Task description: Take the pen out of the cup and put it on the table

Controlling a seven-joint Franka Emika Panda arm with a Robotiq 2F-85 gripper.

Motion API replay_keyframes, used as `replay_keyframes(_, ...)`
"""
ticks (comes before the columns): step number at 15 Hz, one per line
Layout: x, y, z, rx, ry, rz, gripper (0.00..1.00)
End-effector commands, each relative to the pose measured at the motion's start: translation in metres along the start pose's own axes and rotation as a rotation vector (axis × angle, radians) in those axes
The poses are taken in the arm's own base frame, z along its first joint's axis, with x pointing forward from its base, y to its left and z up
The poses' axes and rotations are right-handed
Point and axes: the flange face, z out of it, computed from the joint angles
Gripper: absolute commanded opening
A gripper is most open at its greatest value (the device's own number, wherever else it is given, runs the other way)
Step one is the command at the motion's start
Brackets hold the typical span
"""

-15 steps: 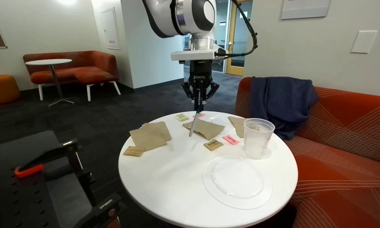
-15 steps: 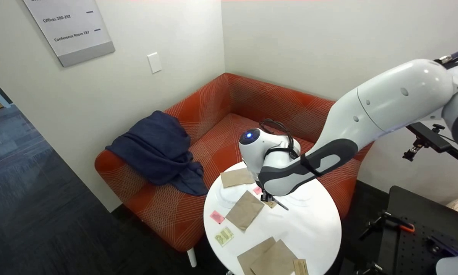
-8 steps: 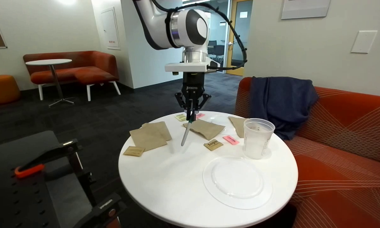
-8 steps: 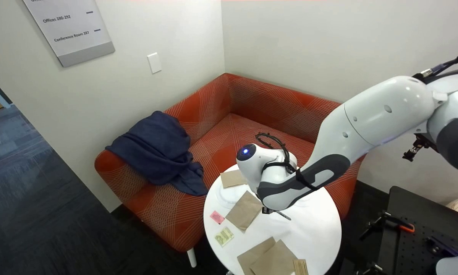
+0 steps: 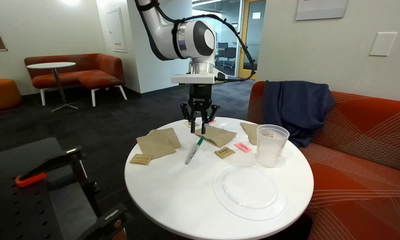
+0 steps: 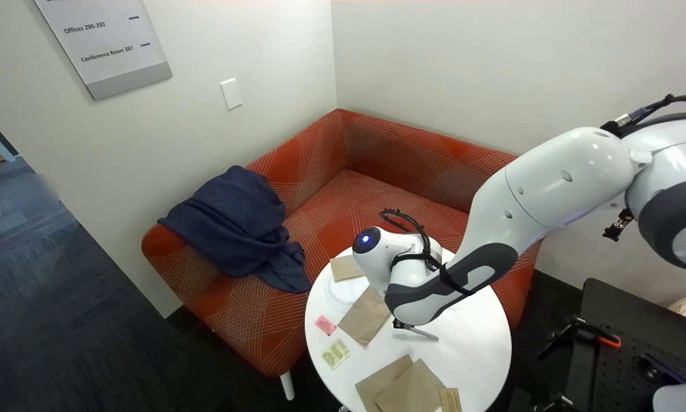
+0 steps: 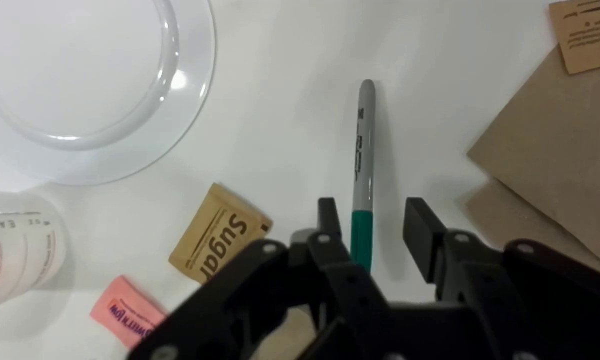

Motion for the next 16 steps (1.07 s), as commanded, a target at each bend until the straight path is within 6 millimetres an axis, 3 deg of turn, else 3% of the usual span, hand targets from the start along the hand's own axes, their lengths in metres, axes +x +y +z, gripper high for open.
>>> replay_keyframes(1,0.006,0.000,-0.004,-0.026,-0.002,0.008,0.72)
replay_keyframes(5,0.003,-0.001,-0.024,-0.023,0.017,0.029,0.99)
replay_keyframes(16,-0.024,-0.002,-0.107,-0.007,0.124,0.118,1.00)
